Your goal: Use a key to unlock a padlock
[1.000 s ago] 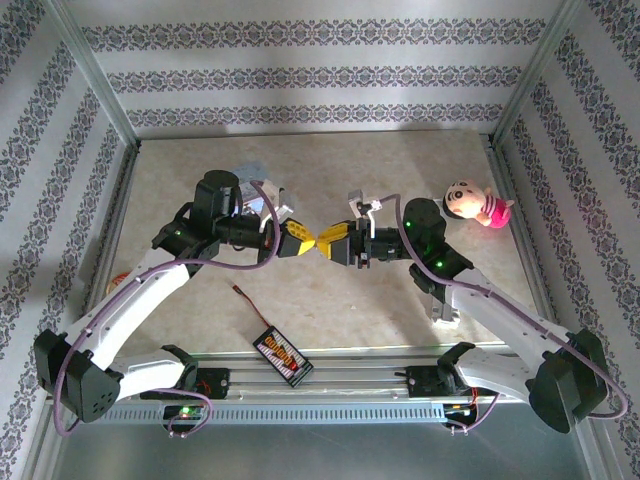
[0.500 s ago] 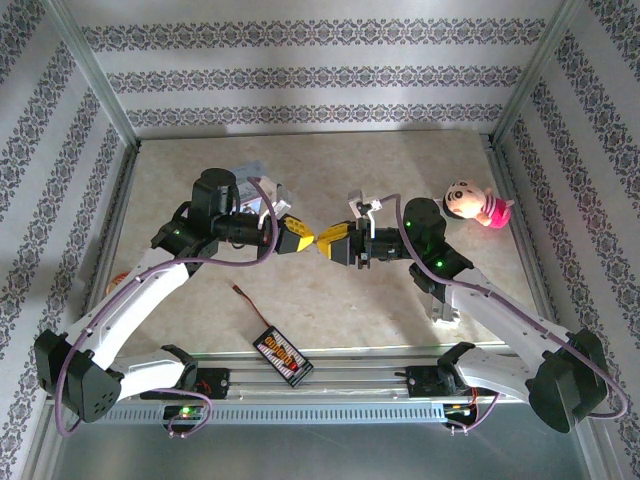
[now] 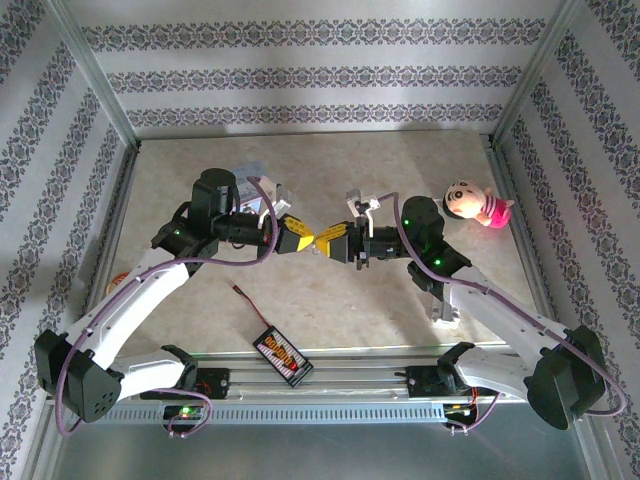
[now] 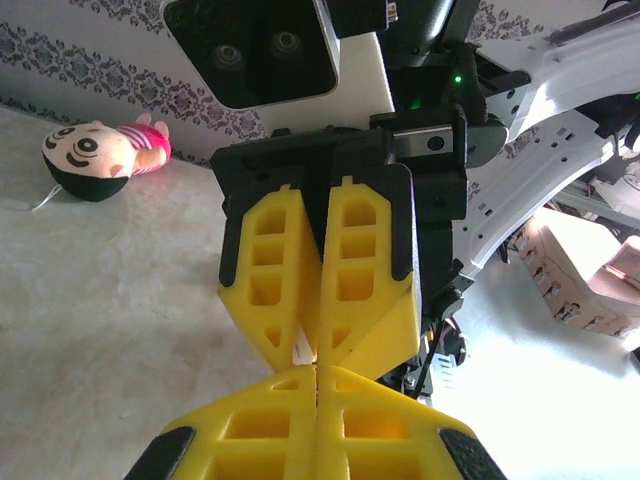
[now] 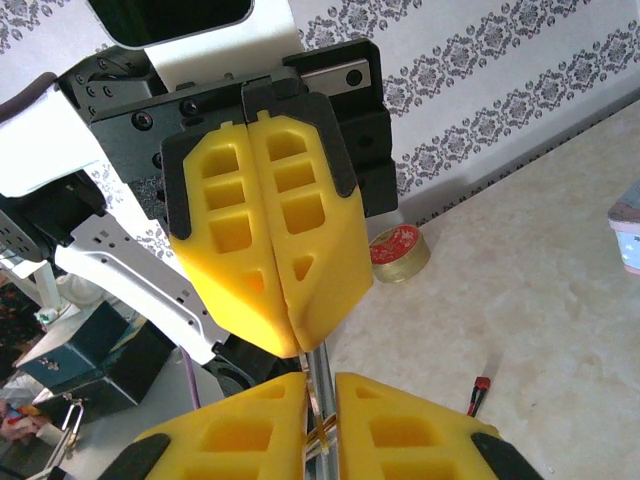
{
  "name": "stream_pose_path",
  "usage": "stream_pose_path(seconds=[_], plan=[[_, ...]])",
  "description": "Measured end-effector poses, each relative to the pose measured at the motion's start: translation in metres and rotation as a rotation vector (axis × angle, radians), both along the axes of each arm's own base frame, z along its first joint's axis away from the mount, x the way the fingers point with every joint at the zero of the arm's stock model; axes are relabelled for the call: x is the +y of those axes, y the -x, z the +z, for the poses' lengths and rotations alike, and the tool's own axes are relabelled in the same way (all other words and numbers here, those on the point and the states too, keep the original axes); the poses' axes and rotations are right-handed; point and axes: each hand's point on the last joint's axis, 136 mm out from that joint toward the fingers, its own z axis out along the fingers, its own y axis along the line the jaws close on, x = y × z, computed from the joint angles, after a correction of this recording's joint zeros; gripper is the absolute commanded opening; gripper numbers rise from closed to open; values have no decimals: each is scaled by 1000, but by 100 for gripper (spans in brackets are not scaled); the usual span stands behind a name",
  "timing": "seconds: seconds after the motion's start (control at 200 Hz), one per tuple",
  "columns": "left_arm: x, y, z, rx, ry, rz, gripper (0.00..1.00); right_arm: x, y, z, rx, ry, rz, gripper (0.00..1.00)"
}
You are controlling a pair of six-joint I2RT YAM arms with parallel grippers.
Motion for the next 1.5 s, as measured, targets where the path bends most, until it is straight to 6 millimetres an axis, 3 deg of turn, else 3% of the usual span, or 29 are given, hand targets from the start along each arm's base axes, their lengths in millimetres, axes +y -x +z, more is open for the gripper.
stream_pose_path(seconds=[0.14, 0.44, 1.015, 1.499], plan=[[2, -3, 1, 5, 5, 10, 0, 0, -1, 0, 0, 0, -3, 17], [4, -10, 11, -18, 47, 37, 0, 0, 0, -1, 11, 4, 1, 47], [5, -5, 17, -25, 68, 26, 0, 4, -7, -7, 12, 17, -42, 33], [5, -4, 14, -17, 68, 22, 0, 2, -8, -1, -4, 8, -62, 31]])
